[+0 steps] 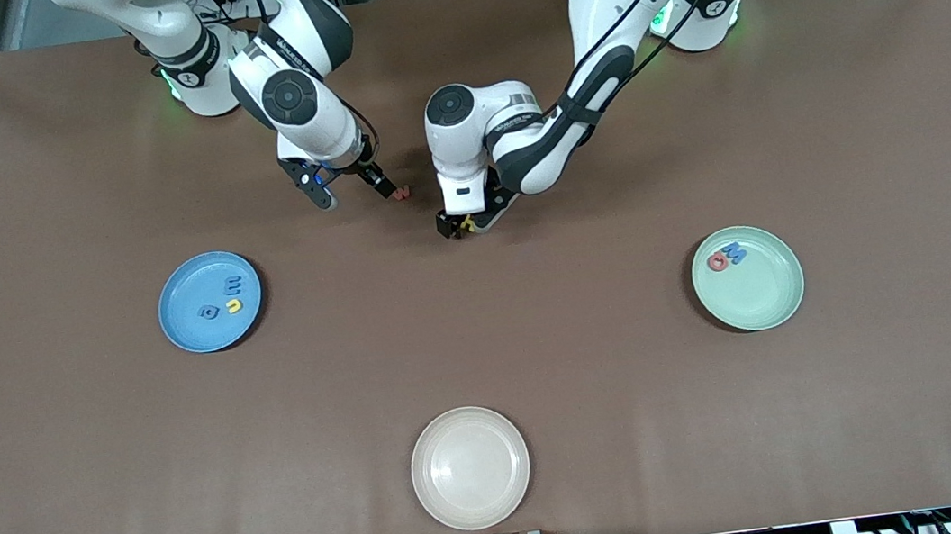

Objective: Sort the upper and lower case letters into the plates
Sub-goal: 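Grasp the yellow 'H' with the left gripper while the right gripper grasps pink 'm'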

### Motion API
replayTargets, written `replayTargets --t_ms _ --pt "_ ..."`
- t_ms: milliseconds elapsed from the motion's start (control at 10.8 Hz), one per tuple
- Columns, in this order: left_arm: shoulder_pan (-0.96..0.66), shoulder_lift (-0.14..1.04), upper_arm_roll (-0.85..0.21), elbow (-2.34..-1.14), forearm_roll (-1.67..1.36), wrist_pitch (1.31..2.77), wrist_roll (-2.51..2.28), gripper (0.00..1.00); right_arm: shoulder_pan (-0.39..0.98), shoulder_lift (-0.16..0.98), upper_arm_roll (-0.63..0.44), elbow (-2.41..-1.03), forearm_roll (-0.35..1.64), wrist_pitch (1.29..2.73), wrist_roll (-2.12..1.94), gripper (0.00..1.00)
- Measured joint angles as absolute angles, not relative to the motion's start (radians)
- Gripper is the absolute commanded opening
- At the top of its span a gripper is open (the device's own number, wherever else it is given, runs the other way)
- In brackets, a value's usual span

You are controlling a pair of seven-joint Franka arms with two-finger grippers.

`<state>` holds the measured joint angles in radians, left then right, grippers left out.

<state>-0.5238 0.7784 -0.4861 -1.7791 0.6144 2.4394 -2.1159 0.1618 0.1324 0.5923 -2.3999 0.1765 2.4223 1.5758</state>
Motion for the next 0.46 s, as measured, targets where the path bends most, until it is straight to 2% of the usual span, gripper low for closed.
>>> replayTargets --t_ms 92,185,462 --pt "-0.524 0.779 -0.486 -1.777 0.614 2.439 -2.116 0.83 0.167 0.133 0.595 -2.423 0.177 2.466 1.598 0.98" --pt "-0.523 0.779 -0.486 -1.775 0.614 2.436 -2.115 0.8 0.176 0.134 0.596 -2.439 0.177 2.505 1.63 0.94" --pt "-0.524 0.779 -0.488 -1.768 0.61 2.434 -2.115 0.76 0.195 0.156 0.598 -2.458 0.177 2.577 1.677 0.9"
